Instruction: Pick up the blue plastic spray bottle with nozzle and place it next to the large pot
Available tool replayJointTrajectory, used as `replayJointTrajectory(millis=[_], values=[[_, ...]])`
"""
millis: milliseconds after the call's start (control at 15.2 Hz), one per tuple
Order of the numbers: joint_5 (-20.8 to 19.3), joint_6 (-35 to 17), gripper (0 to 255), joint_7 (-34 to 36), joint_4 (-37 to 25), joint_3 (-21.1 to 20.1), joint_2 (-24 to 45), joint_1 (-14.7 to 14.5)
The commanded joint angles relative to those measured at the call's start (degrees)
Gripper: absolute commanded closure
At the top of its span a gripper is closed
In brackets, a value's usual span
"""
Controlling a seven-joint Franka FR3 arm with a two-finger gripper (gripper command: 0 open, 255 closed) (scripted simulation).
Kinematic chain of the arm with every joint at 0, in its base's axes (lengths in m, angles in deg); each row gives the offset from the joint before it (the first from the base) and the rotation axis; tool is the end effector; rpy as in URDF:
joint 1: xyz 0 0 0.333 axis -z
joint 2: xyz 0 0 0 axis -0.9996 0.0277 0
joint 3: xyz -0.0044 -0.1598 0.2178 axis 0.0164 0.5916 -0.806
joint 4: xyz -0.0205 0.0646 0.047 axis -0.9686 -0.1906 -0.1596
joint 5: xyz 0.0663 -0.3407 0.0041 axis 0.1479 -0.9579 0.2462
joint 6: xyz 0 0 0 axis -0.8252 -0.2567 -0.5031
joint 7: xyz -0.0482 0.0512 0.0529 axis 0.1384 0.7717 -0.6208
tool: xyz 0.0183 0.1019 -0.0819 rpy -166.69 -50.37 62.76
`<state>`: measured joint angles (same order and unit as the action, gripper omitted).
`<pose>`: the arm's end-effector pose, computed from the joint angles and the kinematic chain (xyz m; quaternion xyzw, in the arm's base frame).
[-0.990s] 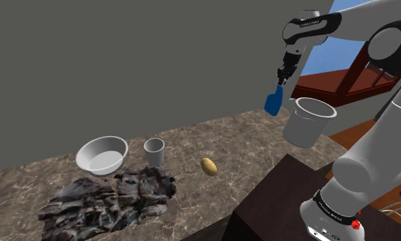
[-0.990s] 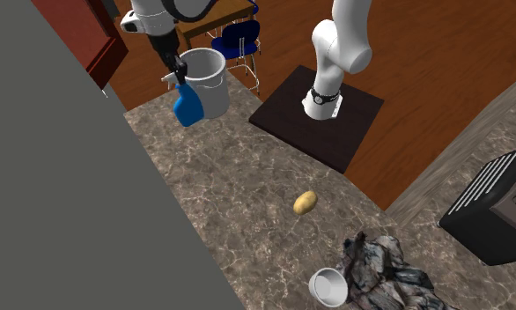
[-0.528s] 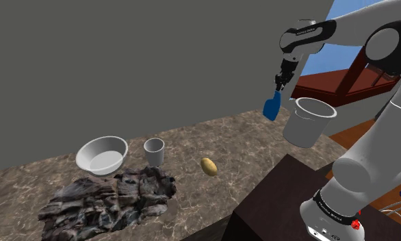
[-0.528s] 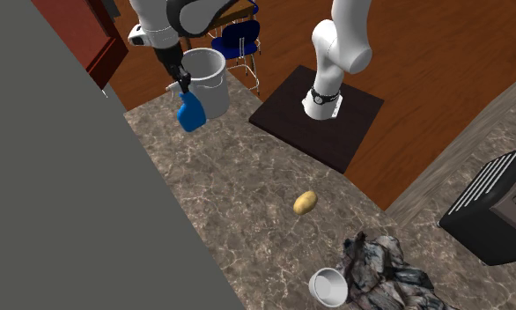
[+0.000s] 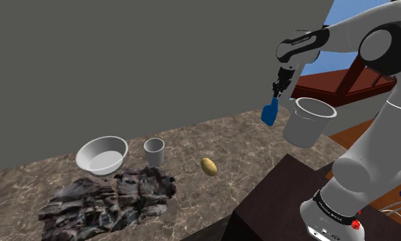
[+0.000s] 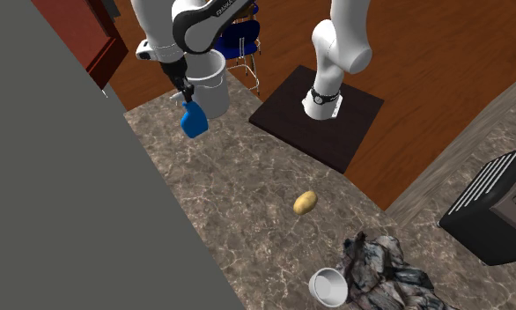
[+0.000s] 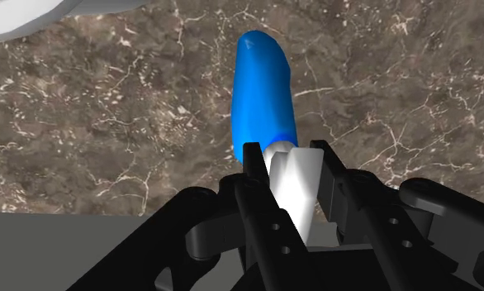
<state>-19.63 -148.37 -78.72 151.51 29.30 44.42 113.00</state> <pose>0.4285 -0.3311 0.3650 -0.9953 0.0972 0.0007 0.0003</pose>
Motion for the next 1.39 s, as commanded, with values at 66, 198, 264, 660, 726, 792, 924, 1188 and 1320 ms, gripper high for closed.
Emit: replayJointTrajectory(millis=[66,198,264,660,726,792,924,1188,1320], values=[[0.26,-2.13,255,-0.13,1.29,-0.06,0.82,0.02],[0.47,-3.54,255,-0.27,2.07,-0.09,1.47,0.06],[0.58,-4.24,255,-0.35,2.45,-0.11,1.81,0.08],[1.03,-6.86,255,-0.65,3.74,-0.21,3.18,0.17],[1.04,-6.86,255,-0.65,3.74,-0.21,3.18,0.17],[1.04,-6.86,255,-0.65,3.74,-0.21,3.18,0.17],[1.04,-6.86,255,-0.65,3.74,-0.22,3.18,0.17],[1.04,-6.86,0,-0.66,3.73,-0.21,3.18,0.17],[1.04,-6.86,0,-0.66,3.73,-0.21,3.18,0.17]])
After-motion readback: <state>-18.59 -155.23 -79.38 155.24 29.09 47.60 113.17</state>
